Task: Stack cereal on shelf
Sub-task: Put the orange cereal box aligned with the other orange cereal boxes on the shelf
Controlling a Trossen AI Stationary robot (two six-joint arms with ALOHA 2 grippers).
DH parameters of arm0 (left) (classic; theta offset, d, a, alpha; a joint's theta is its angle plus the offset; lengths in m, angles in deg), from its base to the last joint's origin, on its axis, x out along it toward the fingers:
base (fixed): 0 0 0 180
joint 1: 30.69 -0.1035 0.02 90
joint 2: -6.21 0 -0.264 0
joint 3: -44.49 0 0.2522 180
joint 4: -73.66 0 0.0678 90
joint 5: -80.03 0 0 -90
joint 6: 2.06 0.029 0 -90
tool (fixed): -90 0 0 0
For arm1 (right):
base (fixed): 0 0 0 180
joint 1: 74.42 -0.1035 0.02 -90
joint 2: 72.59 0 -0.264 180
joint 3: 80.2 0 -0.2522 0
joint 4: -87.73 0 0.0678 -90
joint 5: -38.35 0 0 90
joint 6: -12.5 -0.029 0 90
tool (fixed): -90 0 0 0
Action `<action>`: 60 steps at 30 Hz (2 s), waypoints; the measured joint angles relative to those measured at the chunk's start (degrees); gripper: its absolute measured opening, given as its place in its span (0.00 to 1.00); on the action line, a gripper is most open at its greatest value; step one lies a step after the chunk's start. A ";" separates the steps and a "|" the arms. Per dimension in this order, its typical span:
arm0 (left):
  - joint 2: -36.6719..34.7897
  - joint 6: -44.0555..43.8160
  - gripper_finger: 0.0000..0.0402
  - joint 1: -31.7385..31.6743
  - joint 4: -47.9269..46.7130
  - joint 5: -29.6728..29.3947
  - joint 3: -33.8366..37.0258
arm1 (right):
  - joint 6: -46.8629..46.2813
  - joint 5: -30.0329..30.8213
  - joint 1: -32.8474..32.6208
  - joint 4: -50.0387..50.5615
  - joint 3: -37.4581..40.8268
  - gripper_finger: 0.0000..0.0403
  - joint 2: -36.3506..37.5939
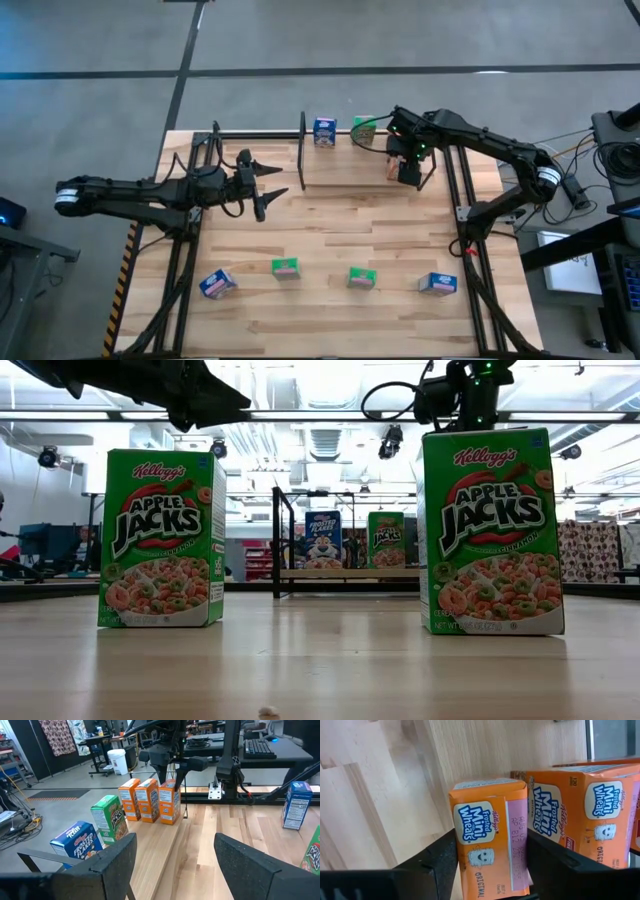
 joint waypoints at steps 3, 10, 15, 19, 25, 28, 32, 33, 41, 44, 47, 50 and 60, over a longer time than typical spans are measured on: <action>0.00 0.00 0.62 0.00 0.00 -0.01 0.00 | 0.04 0.03 0.00 0.00 0.00 0.50 -0.01; 0.00 0.00 0.62 0.00 0.00 -0.01 0.00 | 0.13 1.49 0.00 -0.04 0.00 0.53 -0.02; 0.00 0.00 0.62 0.00 0.00 -0.01 0.00 | 1.56 1.58 0.00 0.07 -0.68 0.54 -0.02; 0.00 0.00 0.62 0.00 0.02 -0.01 0.00 | 1.52 1.58 0.00 1.33 -3.42 0.54 0.00; 0.00 0.00 0.62 0.02 0.00 -0.01 0.00 | -2.84 1.30 -0.23 6.08 -8.88 0.53 0.05; 0.00 0.00 0.62 0.02 0.00 -0.01 0.00 | -5.86 0.19 -1.31 8.13 -10.23 0.50 0.39; 0.00 0.00 0.62 0.02 -0.11 -0.01 0.00 | -8.83 -4.81 -3.37 8.84 -9.34 0.43 1.63; 0.00 0.00 0.62 0.02 -0.22 -0.01 0.00 | -9.57 -5.79 -3.94 9.01 -8.81 0.40 1.93; -0.02 0.00 0.62 0.02 -0.34 -0.01 0.00 | -11.55 -5.81 -5.85 9.22 -0.16 0.14 3.85; -0.02 0.00 0.62 0.02 -0.31 -0.01 0.00 | -10.79 -1.15 -5.68 9.14 2.67 0.06 3.85; -0.02 0.00 0.62 0.02 -0.28 -0.01 0.00 | -9.64 2.63 -5.66 8.76 4.07 0.03 3.80; -0.02 -0.17 0.62 0.02 -0.14 -0.01 0.00 | -9.53 3.32 -5.65 8.11 4.13 0.02 3.76; -0.02 -0.24 0.62 0.02 -0.09 -0.01 0.00 | -8.97 7.61 -5.64 6.77 4.13 0.02 3.76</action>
